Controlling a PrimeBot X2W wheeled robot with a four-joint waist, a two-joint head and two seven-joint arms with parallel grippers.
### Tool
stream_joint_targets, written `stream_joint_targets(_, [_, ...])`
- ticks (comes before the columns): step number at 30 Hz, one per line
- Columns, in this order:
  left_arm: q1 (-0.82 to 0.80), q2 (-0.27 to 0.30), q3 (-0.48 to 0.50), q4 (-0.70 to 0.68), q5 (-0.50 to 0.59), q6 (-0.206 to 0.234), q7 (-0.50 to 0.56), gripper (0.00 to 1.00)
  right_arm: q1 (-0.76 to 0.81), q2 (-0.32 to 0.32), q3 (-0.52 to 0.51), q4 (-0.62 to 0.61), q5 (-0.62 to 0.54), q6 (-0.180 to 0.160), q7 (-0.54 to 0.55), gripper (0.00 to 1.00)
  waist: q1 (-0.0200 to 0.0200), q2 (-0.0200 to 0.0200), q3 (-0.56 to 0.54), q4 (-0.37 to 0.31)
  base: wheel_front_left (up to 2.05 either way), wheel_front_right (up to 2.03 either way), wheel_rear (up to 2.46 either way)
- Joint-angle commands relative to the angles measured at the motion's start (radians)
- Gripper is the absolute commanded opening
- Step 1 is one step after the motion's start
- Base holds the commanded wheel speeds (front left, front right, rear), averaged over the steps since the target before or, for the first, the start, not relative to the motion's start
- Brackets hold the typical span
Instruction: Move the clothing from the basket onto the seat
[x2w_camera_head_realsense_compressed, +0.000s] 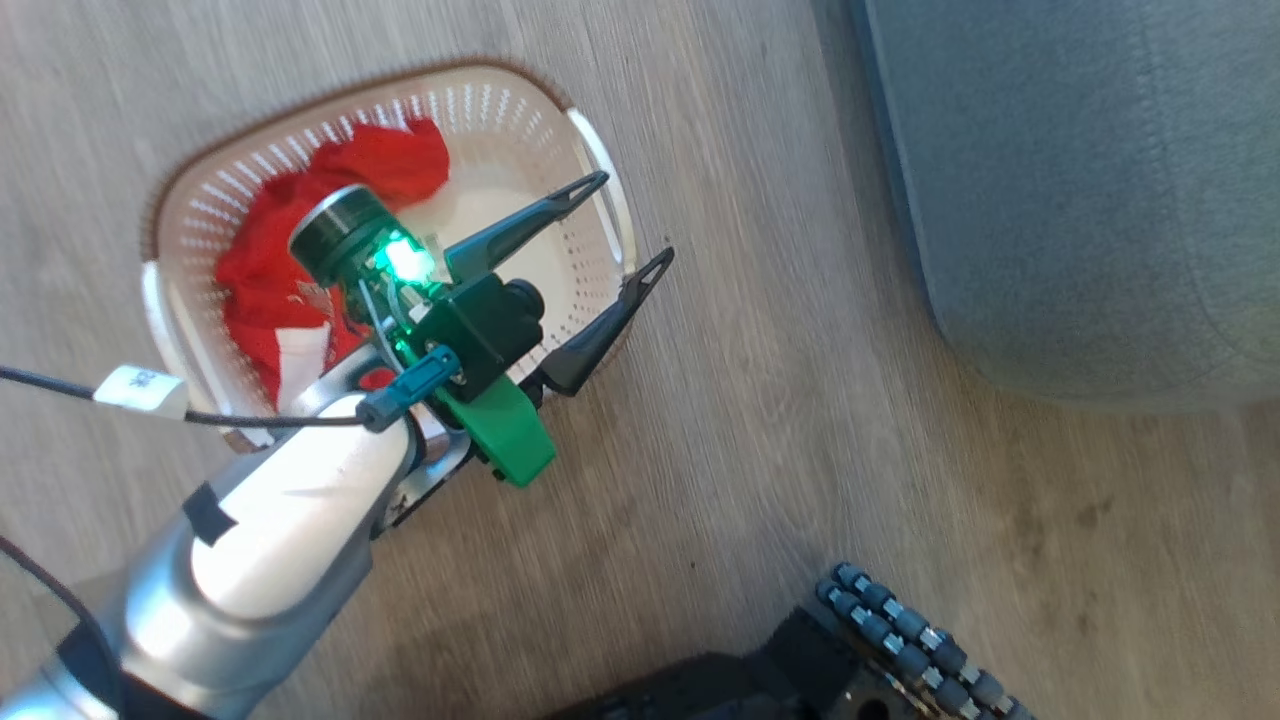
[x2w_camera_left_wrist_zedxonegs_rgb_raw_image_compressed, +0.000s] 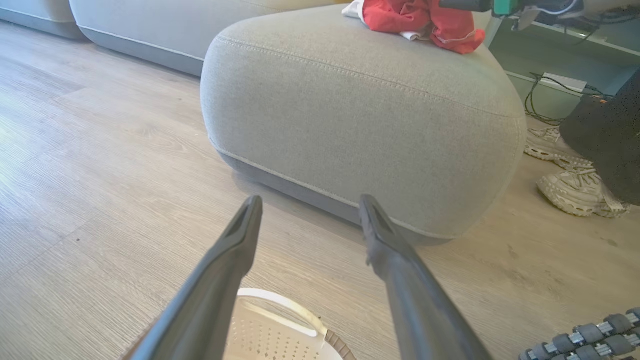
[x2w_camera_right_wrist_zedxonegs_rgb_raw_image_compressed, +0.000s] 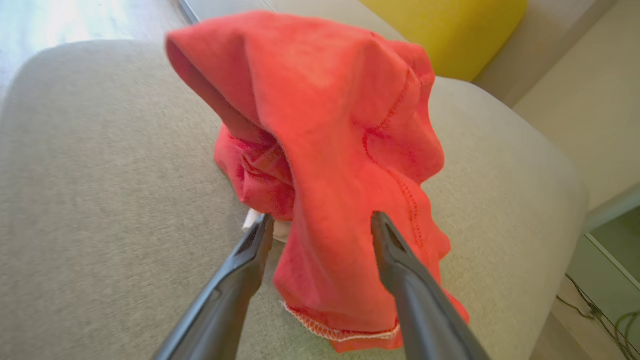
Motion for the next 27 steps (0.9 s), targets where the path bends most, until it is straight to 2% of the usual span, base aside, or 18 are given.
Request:
stream_joint_targets(1, [0.011,-0.002,0.03,-0.013,-0.007,0.01,-0.015,1.0,0.056,-0.044,0.029,-0.056,0.024,0.0,-0.009,1.0,0.0001,0.0,-0.052,0.015,0.0,0.0,0.0])
stream_joint_targets(7, [0.05,-0.041,0.068,0.075,-0.043,0.036,-0.054,1.0,0.234,-0.055,0.152,-0.243,0.153,0.0,-0.009,1.0,0.0001,0.0,-0.178,0.061,0.0,0.0,0.0])
stream_joint_targets(11, [0.083,-0.07,0.11,0.125,-0.065,0.049,-0.061,1.0,0.333,-0.04,0.203,-0.365,0.196,0.0,-0.009,1.0,0.0001,0.0,-0.257,0.108,0.0,0.0,0.0])
stream_joint_targets(20, [0.204,-0.117,0.273,0.143,-0.062,0.064,-0.062,1.0,0.472,0.088,0.304,-0.614,0.163,0.0,0.003,1.0,0.0001,0.0,-0.389,0.22,0.0,0.0,0.0])
stream_joint_targets(25, [0.287,-0.15,0.392,0.158,-0.034,0.069,-0.062,1.0,0.522,0.135,0.359,-0.699,0.157,0.0,0.035,1.0,0.0001,0.0,-0.459,0.289,0.0,0.0,0.0])
stream_joint_targets(27, [0.299,-0.156,0.411,0.161,-0.029,0.069,-0.062,1.0,0.53,0.143,0.364,-0.705,0.159,0.0,0.037,1.0,0.0001,0.0,-0.469,0.298,0.0,0.0,0.0])
